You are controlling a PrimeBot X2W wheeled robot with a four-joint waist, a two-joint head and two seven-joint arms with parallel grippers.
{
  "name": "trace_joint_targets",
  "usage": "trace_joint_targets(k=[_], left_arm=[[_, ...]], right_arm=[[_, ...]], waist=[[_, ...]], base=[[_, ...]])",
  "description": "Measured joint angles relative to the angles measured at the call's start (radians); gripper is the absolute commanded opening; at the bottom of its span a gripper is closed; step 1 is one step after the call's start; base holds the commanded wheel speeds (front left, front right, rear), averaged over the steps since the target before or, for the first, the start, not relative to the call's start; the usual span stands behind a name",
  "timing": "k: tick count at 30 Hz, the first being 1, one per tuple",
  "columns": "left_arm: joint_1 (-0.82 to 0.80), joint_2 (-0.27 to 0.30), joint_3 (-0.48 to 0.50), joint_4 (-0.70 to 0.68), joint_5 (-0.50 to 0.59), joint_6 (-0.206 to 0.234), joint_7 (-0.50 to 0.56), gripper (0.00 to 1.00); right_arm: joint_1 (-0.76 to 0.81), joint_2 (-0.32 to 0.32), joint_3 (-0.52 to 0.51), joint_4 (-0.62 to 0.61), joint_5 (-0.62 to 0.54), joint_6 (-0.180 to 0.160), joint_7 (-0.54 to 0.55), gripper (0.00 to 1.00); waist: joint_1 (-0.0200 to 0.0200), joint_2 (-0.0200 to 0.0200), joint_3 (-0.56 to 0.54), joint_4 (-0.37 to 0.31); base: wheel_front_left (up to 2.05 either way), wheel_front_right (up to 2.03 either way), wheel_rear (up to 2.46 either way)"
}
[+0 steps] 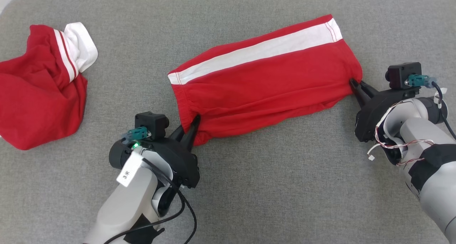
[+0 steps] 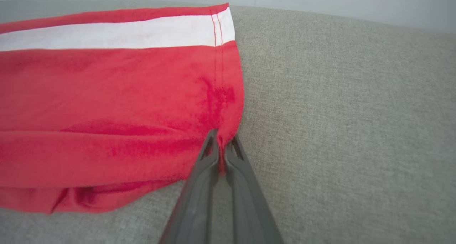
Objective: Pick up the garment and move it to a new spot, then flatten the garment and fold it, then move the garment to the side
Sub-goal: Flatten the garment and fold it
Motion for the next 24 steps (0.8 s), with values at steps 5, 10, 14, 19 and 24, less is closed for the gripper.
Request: trace_joint_targets(k=[5,10,14,19,24], left_arm=[[-0.012,-0.001,-0.018,0.017,0.037,0.018,0.004,0.00],[-0.025,-0.003,-0.023,0.034,0.044,0.026,0.004,0.00],[-0.025,-0.003,-0.033,0.046,0.053,0.036,-0.001,0.00],[-0.021,-0.001,-0.047,0.064,0.081,0.044,-0.009,0.00],[0.006,0.007,-0.065,0.070,0.094,0.052,-0.018,0.00]], right_arm=[[-0.001,0.002,0.003,0.020,0.000,0.005,0.000,0.00],[-0.008,0.002,0.007,0.038,0.000,0.009,-0.008,0.00],[-0.016,0.006,0.012,0.044,0.000,0.009,-0.017,0.00],[-0.014,0.014,0.022,0.052,0.000,0.013,-0.021,0.00],[0.031,0.021,0.033,0.057,0.000,0.018,-0.026,0.00]], waist=[[0.0000,0.0000,-0.010,-0.001],[0.0000,0.0000,-0.029,-0.002],[0.0000,0.0000,-0.050,-0.002],[0.0000,0.0000,-0.086,-0.004],[-0.0001,0.0000,-0.129,-0.008]], base=[[0.00,0.00,0.00],[0.00,0.00,0.00],[0.00,0.00,0.00],[0.00,0.00,0.00],[0.00,0.00,0.00]])
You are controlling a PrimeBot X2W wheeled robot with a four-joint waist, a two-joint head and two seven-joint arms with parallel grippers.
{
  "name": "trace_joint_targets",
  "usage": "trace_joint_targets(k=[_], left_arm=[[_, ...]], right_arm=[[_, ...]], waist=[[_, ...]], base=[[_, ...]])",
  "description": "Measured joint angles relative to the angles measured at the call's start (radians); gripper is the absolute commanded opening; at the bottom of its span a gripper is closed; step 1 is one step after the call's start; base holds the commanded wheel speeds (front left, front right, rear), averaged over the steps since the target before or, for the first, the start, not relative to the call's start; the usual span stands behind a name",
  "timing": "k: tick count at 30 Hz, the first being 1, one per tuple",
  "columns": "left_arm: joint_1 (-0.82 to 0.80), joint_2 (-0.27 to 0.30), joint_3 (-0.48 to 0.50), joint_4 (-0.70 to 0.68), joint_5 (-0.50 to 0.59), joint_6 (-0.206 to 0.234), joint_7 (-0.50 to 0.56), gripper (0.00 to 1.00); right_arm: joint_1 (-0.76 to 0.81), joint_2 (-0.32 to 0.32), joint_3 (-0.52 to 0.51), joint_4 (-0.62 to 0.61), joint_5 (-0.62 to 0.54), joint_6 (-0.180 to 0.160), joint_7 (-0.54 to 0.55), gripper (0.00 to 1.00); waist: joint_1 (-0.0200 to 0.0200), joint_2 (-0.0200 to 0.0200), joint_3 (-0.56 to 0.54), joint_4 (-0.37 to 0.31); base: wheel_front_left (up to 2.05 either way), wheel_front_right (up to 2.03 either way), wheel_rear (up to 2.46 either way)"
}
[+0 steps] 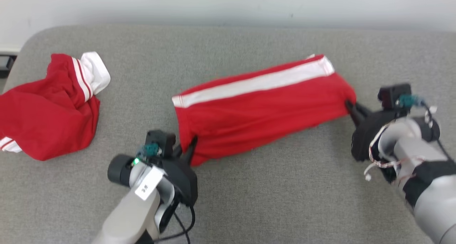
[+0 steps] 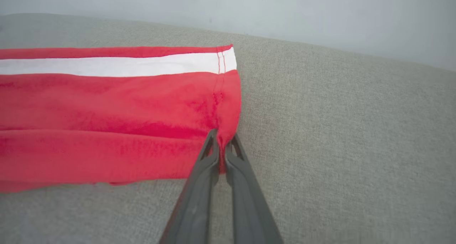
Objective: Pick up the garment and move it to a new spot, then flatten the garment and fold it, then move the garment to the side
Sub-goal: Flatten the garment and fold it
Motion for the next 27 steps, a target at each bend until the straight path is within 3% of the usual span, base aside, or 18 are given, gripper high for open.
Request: trace_joint_targets(k=[12,27], left_arm=[[0.181,0.026,-0.035,-0.015,0.002,0.008,-0.021,0.00],[0.349,0.078,-0.050,-0.164,0.002,0.040,-0.042,0.00]], right_arm=[[0.204,0.014,0.022,-0.014,0.020,0.002,-0.037,0.00],[0.434,-0.009,0.026,-0.122,0.047,-0.007,-0.089,0.00]], waist=[[-0.0002,0.0000,-0.113,-0.015],[-0.0002,-0.0001,-0.203,-0.062]], base=[[0.00,0.00,0.00],[0.00,0.00,0.00]])
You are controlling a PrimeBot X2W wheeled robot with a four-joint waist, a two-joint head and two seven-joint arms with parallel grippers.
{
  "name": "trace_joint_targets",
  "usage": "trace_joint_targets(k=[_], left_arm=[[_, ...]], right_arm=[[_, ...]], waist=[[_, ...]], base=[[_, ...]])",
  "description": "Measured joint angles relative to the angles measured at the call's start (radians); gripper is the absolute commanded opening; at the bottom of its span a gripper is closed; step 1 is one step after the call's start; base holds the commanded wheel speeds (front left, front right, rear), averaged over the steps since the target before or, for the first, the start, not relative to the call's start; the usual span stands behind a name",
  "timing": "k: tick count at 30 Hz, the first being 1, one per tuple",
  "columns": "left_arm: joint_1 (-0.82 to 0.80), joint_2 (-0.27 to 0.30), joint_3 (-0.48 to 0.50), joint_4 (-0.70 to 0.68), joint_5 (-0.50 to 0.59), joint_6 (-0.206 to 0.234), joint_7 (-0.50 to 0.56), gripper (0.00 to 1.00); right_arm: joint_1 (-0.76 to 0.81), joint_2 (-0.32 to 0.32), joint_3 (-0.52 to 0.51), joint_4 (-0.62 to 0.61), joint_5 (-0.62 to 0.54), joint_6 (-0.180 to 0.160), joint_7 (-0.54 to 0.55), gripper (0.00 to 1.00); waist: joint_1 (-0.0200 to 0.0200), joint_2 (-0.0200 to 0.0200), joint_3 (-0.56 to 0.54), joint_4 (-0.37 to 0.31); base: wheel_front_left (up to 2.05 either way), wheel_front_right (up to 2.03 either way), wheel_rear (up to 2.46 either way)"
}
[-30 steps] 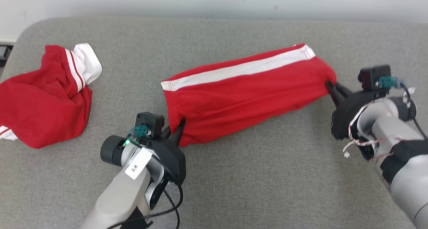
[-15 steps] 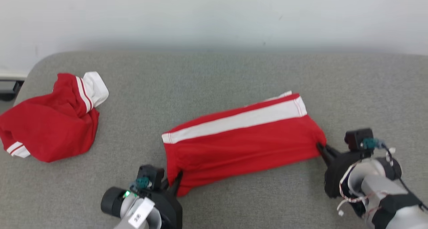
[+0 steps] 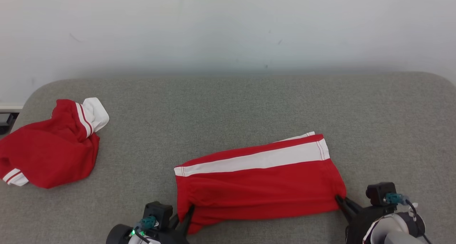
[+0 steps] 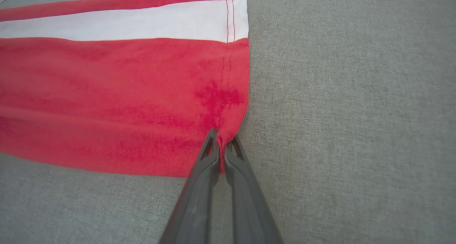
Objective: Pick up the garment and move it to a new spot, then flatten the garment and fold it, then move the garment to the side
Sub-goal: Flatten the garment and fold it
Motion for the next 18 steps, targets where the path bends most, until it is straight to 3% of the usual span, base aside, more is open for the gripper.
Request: trace_joint_targets(k=[17,18], left_arm=[[0.071,0.029,-0.014,-0.081,-0.007,0.022,0.053,0.00],[0.071,0.029,-0.012,-0.085,-0.007,0.022,0.061,0.15]], right_arm=[[0.133,-0.024,-0.015,-0.152,0.016,-0.096,-0.015,0.00],[0.135,-0.026,-0.017,-0.159,0.017,-0.098,-0.015,0.00]], waist=[[0.0001,0.0001,-0.008,-0.009],[0.0001,0.0002,-0.007,-0.010]], base=[[0.00,0.00,0.00],[0.00,0.00,0.00]])
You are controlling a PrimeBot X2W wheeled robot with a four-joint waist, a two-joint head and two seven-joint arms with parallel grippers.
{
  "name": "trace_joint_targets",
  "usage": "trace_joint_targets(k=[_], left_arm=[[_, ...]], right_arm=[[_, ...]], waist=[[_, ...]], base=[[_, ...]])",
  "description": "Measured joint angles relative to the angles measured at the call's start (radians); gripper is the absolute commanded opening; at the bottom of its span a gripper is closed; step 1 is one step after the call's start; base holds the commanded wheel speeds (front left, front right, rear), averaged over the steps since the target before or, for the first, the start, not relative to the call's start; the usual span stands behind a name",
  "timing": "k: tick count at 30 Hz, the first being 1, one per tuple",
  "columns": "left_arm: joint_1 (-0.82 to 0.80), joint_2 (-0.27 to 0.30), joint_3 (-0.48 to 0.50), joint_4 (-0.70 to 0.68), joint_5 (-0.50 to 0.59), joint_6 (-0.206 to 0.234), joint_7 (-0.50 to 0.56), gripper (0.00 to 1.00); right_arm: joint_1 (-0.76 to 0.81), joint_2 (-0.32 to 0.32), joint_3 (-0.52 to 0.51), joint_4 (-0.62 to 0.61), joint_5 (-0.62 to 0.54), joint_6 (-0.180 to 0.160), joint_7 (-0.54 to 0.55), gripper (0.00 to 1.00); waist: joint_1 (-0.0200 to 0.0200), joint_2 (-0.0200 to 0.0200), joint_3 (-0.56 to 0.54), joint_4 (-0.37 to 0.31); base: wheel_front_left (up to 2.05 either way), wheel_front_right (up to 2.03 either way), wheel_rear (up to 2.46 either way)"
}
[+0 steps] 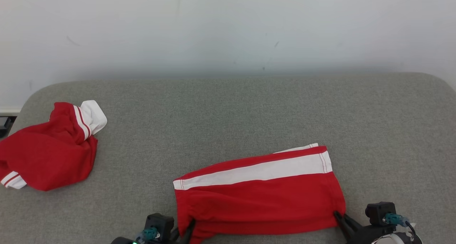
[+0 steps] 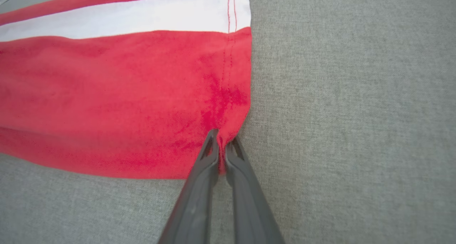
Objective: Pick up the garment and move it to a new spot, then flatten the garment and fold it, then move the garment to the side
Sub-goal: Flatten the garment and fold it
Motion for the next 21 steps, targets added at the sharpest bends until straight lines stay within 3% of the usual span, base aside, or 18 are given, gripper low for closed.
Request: trace_joint_targets(k=[1,2,12,21], left_arm=[[0.002,0.000,0.002,-0.003,-0.001,0.003,0.002,1.00],[0.005,-0.001,0.009,-0.008,-0.004,0.010,0.002,1.00],[0.020,0.028,0.044,-0.145,-0.008,0.045,-0.021,1.00],[0.027,0.088,0.097,-0.244,0.019,0.088,-0.056,1.00]], right_arm=[[0.002,-0.002,-0.005,-0.012,0.004,-0.001,0.000,0.48],[0.003,-0.006,-0.009,-0.023,0.008,-0.004,0.000,1.00],[0.040,-0.064,-0.072,-0.168,0.057,-0.011,-0.002,1.00],[0.040,-0.107,-0.094,-0.322,0.026,-0.072,-0.015,1.00]], waist=[[0.0000,0.0000,0.001,0.000],[0.0001,0.0000,0.002,-0.001],[0.0001,0.0000,0.006,-0.003],[0.0001,0.0000,-0.003,-0.013]], base=[[0.00,0.00,0.00],[0.00,0.00,0.00],[0.00,0.00,0.00],[0.00,0.00,0.00]])
